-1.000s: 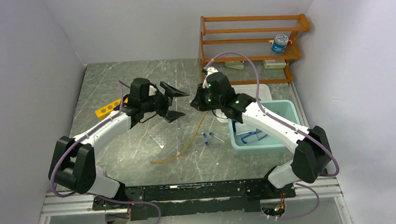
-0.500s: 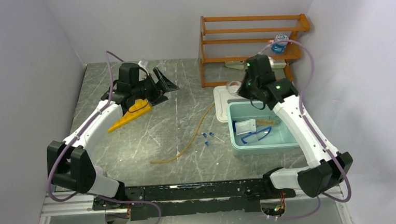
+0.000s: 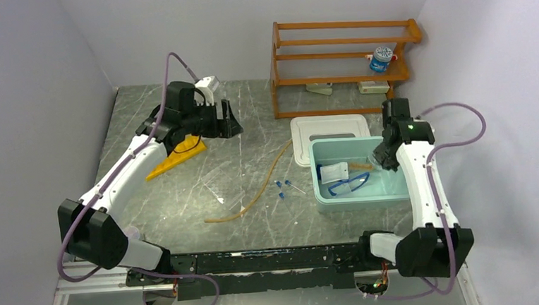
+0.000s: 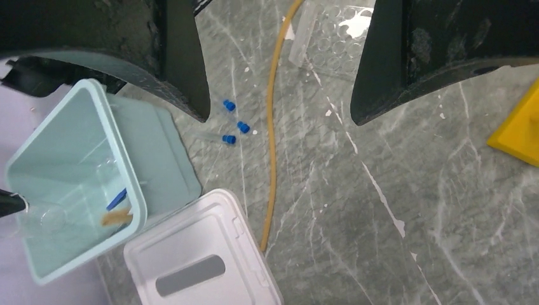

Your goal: Organize the chemistry lab equipment

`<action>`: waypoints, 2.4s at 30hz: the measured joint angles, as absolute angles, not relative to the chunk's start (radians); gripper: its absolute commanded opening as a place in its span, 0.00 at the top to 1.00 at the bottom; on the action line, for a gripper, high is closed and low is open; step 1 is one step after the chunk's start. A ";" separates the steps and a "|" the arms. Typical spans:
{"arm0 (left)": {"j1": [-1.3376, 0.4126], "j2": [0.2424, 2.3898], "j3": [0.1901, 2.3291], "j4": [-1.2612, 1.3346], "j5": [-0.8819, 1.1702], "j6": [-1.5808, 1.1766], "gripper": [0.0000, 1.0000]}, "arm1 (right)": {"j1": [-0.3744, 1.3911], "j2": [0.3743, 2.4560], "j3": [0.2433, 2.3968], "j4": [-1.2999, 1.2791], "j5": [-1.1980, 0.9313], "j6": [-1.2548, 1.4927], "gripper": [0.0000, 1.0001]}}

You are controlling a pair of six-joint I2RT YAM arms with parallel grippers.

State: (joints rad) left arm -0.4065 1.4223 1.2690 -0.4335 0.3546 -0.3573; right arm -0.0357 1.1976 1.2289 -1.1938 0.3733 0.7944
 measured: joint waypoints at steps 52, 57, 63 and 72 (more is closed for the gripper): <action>-0.571 1.489 1.355 -0.556 0.022 -0.071 0.17 | -0.190 1.226 0.878 -0.970 0.441 1.115 0.49; -0.571 1.489 1.355 -0.556 0.022 -0.072 0.17 | -0.190 1.225 0.913 -0.973 0.502 1.079 0.47; -0.571 1.489 1.355 -0.556 0.022 -0.079 0.17 | -0.189 1.209 0.996 -0.944 0.506 0.921 0.44; -0.571 1.489 1.355 -0.554 0.030 -0.120 0.18 | 0.095 1.148 1.230 -0.810 0.442 0.702 0.40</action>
State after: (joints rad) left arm -0.5713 1.4887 1.3548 -0.5537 0.0296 -0.1204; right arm 0.0948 1.1481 1.2301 -0.8104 0.4423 0.7017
